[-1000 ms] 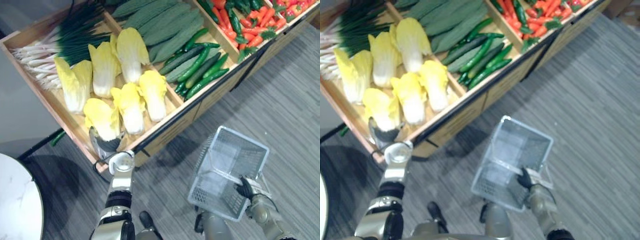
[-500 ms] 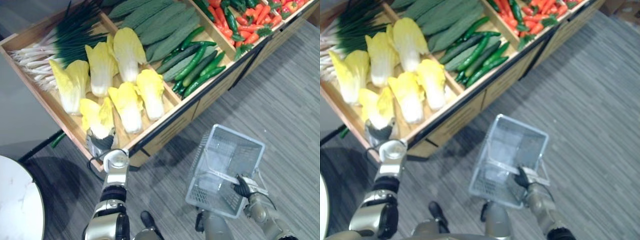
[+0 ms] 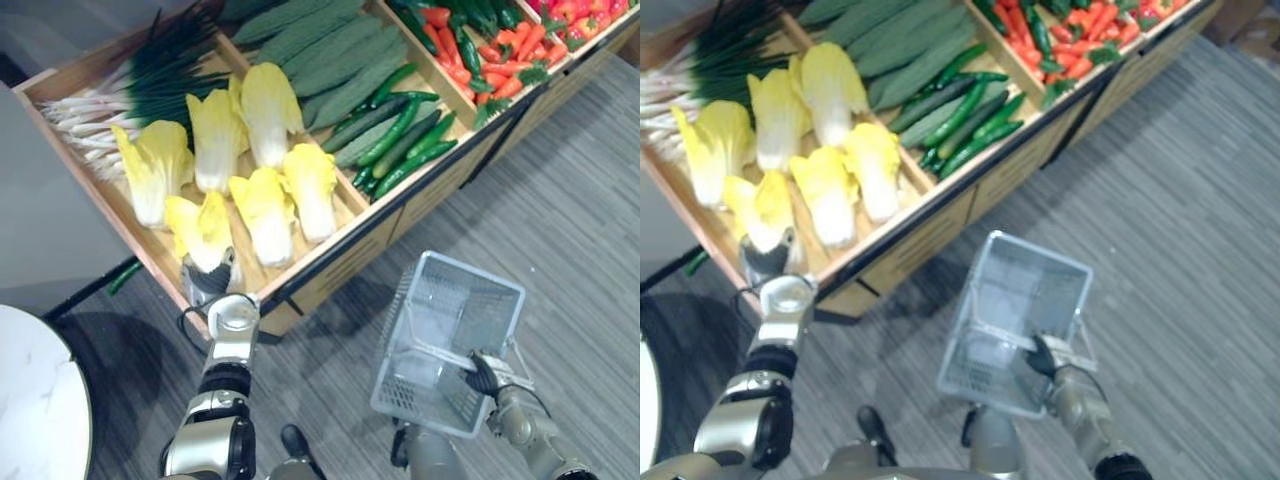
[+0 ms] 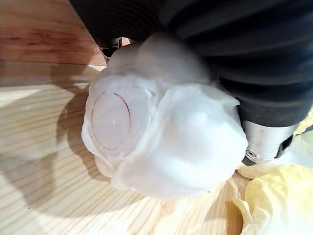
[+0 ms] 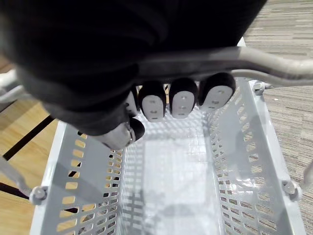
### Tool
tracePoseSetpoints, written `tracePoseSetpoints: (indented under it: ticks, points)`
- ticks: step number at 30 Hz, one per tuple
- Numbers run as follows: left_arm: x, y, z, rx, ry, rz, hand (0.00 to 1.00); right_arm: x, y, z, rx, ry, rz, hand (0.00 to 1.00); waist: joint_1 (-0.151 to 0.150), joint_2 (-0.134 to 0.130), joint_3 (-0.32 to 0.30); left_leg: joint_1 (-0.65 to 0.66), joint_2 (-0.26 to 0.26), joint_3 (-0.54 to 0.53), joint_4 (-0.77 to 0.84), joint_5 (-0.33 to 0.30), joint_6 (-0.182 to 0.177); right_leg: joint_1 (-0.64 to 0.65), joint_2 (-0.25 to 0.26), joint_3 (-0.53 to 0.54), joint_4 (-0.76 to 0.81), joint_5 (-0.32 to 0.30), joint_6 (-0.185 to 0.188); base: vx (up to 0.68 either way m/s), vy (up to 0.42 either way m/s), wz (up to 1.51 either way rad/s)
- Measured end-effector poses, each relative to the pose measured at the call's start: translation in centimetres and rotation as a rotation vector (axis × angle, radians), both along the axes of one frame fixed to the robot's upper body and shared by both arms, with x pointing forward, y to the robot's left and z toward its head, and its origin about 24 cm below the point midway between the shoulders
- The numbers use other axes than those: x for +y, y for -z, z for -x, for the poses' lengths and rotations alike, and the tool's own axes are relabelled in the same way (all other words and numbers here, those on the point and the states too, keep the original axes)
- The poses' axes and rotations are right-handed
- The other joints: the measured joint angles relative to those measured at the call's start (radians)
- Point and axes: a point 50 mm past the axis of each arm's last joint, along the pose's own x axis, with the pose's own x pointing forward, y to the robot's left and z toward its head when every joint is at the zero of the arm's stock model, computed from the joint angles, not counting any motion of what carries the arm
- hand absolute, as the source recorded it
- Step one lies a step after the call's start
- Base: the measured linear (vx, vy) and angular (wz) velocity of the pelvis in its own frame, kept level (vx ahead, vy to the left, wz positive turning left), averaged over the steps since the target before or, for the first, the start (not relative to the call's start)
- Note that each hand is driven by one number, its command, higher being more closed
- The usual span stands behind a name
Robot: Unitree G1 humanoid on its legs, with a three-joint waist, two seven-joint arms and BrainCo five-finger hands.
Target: Pick vegetable in the basket
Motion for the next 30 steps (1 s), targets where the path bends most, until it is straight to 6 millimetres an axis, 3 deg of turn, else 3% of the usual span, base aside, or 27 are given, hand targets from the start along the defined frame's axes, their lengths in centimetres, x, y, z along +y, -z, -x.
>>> tracePoseSetpoints:
  ticks: [6, 12, 21, 30]
  points:
    - [-2.5, 0.8, 1.0, -0.028, 0.084, 0.073, 1.00, -0.2, 0.2, 0.3, 0.012, 0.021, 0.003, 1.00, 0.001, 0.000, 0.000, -0.005, 0.000, -0.026, 0.009, -0.004, 0.005, 0.016, -0.006, -0.021, 0.000, 0.000, 0.000, 0.00, -0.015, 0.12]
    - [-3.1, 0.0, 1.5, -0.070, 0.107, 0.062, 1.00, -0.3, 0.4, 0.4, 0.018, 0.056, -0.004, 1.00, 0.003, 0.000, 0.000, 0.000, 0.000, -0.032, 0.013, -0.004, 0.005, 0.028, -0.008, -0.021, 0.000, 0.000, 0.000, 0.00, -0.010, 0.03]
    - [-4.6, -2.1, 2.0, -0.181, 0.120, 0.059, 1.00, -0.5, 0.6, 0.8, 0.024, 0.081, -0.015, 1.00, 0.005, 0.002, -0.001, 0.011, 0.009, -0.030, 0.017, -0.004, 0.005, 0.039, 0.001, -0.017, 0.000, 0.000, 0.000, -0.01, -0.025, -0.01]
    - [-4.3, -5.7, 3.0, -0.326, 0.104, -0.068, 1.00, -1.1, 0.6, 1.2, 0.023, 0.117, -0.018, 1.00, 0.005, 0.005, -0.003, 0.013, 0.009, -0.030, 0.022, -0.005, 0.004, 0.041, 0.002, -0.012, 0.000, 0.000, 0.000, 0.00, -0.007, 0.00]
